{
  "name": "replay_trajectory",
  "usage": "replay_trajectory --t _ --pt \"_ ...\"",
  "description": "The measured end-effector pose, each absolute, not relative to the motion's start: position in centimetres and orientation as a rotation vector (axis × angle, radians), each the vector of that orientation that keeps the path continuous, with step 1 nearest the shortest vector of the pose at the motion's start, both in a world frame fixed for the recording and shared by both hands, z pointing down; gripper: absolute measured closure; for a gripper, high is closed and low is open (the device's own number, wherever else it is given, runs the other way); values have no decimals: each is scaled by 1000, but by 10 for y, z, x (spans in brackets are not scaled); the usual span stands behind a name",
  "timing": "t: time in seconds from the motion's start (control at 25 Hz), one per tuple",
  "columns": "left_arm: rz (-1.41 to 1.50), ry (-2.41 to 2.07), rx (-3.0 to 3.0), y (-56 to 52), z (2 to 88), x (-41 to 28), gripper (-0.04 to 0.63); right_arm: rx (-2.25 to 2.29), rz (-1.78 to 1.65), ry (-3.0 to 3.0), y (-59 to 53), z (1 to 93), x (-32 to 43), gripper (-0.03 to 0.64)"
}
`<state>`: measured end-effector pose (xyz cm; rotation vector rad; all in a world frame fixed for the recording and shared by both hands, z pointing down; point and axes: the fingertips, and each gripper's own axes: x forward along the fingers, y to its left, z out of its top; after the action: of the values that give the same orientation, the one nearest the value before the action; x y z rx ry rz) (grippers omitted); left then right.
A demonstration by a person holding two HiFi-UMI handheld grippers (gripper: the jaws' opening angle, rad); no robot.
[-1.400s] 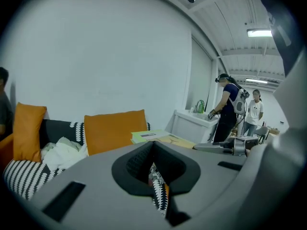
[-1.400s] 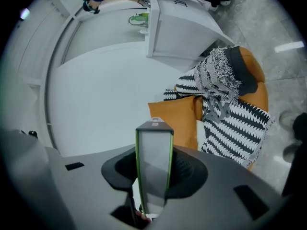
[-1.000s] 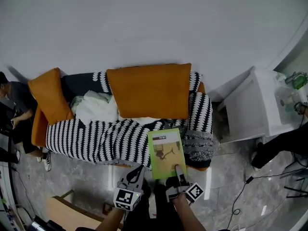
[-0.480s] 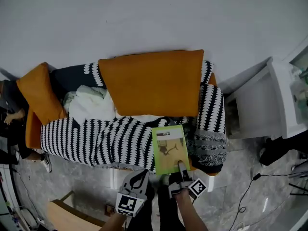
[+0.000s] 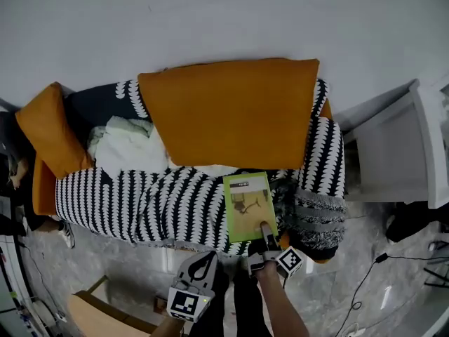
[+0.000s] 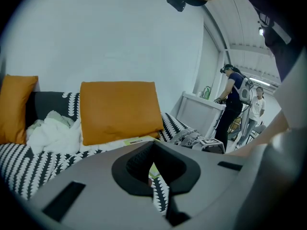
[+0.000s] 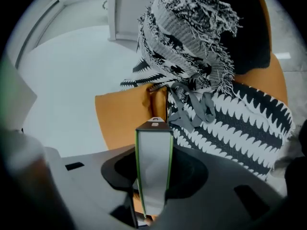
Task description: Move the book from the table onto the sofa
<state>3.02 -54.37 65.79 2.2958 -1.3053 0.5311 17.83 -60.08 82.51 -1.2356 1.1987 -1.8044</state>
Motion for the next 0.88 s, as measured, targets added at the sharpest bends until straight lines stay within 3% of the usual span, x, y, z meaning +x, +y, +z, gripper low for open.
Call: replay_trajectory --t 0.44,0.52,0.6,0.88 --pt "501 -1301 2288 -575 701 27 581 -1317 -1858 1222 -621 876 168 468" --pt "430 -1326 2299 -578 700 29 581 -1369 -1911 1200 -616 884 165 362" --pt "399 -1328 2304 -578 698 31 581 -1447 -1967 1147 -607 893 164 303" --pt "429 -1284 2298 -572 691 36 581 -1560 -2044 992 -580 903 170 207"
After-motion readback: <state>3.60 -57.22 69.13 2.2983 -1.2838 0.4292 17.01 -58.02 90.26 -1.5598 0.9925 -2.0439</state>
